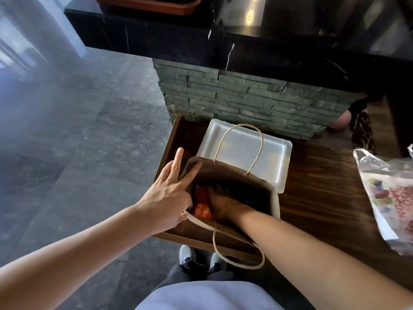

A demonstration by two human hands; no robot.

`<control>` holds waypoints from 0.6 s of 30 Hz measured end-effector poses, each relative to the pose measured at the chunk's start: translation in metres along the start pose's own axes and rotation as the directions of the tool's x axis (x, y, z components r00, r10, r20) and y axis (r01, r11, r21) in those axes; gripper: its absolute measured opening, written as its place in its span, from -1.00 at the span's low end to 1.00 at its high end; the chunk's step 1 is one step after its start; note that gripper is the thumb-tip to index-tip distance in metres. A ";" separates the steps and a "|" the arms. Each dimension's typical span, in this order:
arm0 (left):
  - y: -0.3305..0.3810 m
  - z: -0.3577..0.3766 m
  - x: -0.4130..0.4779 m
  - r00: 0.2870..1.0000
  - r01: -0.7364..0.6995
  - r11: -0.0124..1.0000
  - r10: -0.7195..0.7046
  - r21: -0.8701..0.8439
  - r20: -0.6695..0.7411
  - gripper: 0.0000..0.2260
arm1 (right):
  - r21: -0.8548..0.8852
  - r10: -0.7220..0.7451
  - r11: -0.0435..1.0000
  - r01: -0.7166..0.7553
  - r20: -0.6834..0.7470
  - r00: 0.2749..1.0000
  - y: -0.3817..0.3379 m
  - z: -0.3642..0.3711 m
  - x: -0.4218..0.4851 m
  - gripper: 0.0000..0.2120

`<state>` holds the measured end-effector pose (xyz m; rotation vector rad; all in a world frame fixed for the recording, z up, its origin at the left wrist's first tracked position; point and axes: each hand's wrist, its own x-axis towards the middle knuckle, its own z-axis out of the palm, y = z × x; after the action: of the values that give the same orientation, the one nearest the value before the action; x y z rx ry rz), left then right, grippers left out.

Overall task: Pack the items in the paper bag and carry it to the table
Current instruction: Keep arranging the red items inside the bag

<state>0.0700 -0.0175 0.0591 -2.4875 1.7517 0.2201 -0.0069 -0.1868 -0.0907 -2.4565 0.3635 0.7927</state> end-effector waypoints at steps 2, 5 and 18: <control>0.000 0.001 0.001 1.000 0.002 1.000 -0.002 0.007 0.000 -0.84 | 0.195 0.008 0.981 -0.021 0.068 0.998 0.009 -0.006 -0.004 0.03; 0.000 0.000 0.002 1.000 0.002 1.000 -0.002 0.008 0.012 -0.83 | 0.404 0.030 0.910 -0.093 0.161 0.987 0.023 -0.018 -0.015 0.07; 0.008 -0.010 -0.001 0.994 -0.068 0.998 0.069 -0.012 0.086 -0.84 | 0.698 0.074 0.554 -0.455 0.503 0.861 0.021 -0.063 -0.015 -0.56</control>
<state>0.0628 -0.0213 0.0696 -2.3879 1.8069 0.3363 0.0021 -0.2384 -0.0470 -1.3266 0.7603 0.9806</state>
